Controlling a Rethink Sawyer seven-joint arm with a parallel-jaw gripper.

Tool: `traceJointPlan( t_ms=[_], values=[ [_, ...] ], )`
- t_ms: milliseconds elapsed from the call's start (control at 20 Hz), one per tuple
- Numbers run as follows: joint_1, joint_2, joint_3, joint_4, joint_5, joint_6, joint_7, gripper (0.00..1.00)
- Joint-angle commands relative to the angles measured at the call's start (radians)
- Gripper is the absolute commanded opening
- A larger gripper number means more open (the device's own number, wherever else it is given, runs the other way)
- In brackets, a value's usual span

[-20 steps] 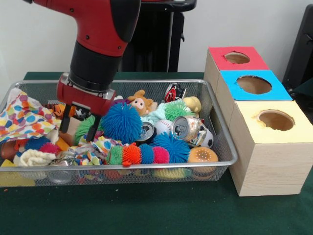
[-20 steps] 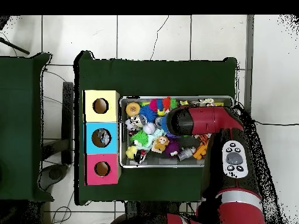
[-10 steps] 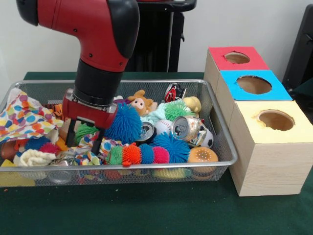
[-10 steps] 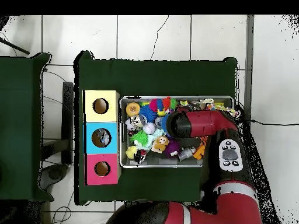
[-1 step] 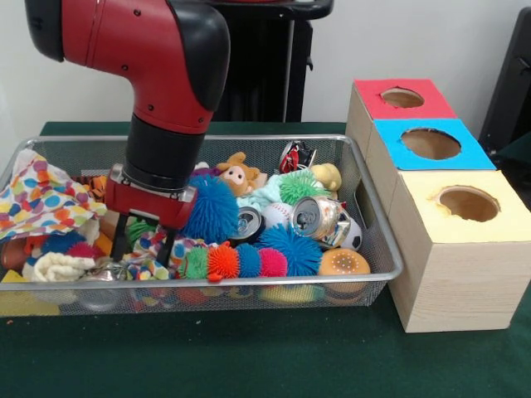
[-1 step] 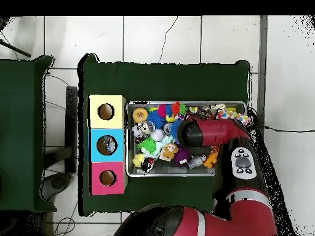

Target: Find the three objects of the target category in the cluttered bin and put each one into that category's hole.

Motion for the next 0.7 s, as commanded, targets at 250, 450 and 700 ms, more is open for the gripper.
traceJointPlan(
  t_ms=[250, 450, 700],
  values=[
    [-0.041, 0.079, 0.033, 0.077, -0.019, -0.152, 0.1, 0.0],
    [-0.038, 0.079, 0.033, 0.074, -0.025, -0.152, 0.089, 0.0],
    [-0.029, 0.084, 0.021, 0.072, -0.017, -0.169, 0.1, 0.0]
  ],
)
